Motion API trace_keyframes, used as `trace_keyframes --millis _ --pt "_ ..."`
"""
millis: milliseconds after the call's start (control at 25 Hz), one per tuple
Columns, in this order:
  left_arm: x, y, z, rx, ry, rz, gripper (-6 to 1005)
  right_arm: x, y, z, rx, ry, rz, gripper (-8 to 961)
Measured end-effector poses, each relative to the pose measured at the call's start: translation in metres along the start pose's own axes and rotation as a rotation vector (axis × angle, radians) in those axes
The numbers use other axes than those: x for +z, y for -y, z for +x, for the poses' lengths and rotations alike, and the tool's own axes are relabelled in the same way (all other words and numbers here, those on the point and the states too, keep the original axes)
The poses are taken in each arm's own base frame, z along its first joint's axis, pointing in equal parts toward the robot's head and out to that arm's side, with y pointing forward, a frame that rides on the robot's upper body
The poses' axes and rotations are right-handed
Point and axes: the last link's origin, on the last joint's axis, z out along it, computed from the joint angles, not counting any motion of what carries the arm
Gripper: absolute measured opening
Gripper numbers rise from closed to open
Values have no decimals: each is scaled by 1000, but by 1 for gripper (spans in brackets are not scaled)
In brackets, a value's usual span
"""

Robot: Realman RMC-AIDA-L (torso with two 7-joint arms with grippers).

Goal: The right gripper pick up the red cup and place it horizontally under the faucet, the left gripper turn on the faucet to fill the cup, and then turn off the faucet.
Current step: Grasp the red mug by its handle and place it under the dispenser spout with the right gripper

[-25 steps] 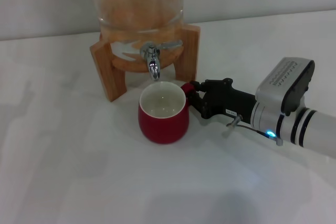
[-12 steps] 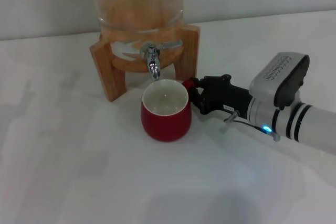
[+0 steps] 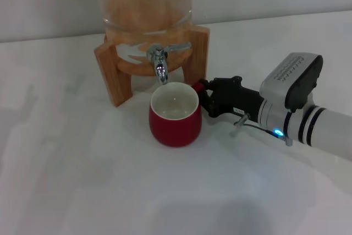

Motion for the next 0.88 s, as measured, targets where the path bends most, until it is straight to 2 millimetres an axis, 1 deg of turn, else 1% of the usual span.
trace_keyframes --millis 160,880 --pt "0 0 0 0 1 -2 875 0 3 0 4 -3 15 193" --pt "1 -2 0 -1 0 -8 875 1 7 -1 13 -5 34 193"
